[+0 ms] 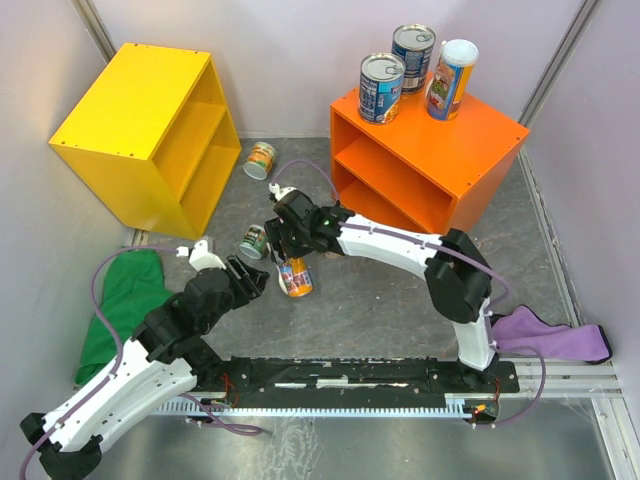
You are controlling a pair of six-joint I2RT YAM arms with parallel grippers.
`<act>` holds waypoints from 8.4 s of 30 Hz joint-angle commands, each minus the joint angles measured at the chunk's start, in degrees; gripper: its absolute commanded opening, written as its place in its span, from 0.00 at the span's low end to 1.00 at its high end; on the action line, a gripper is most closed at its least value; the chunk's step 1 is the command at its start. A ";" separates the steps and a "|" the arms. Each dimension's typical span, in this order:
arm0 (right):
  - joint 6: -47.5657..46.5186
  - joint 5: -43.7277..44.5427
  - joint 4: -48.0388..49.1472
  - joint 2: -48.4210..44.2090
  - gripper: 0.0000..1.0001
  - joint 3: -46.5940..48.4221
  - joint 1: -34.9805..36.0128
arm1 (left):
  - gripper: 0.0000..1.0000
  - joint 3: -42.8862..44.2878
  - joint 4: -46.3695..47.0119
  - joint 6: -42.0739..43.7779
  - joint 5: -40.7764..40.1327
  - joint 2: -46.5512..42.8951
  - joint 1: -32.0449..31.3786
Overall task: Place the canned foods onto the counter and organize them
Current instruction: Adjust the canned food at the center of the board, then pick up the canned food from the center of the board, then place the canned food on the counter.
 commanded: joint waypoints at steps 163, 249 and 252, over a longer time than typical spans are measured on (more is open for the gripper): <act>-12.30 0.21 11.73 -31.73 0.75 -34.16 21.64 | 0.70 5.56 2.12 5.16 7.32 -7.34 -0.09; -19.08 35.80 -27.84 -25.60 0.02 39.43 3.92 | 0.74 9.73 1.54 6.91 6.59 -6.04 -0.08; -19.46 35.67 -28.30 -25.09 0.02 42.71 1.65 | 0.74 9.78 1.31 6.66 6.67 -6.11 -0.09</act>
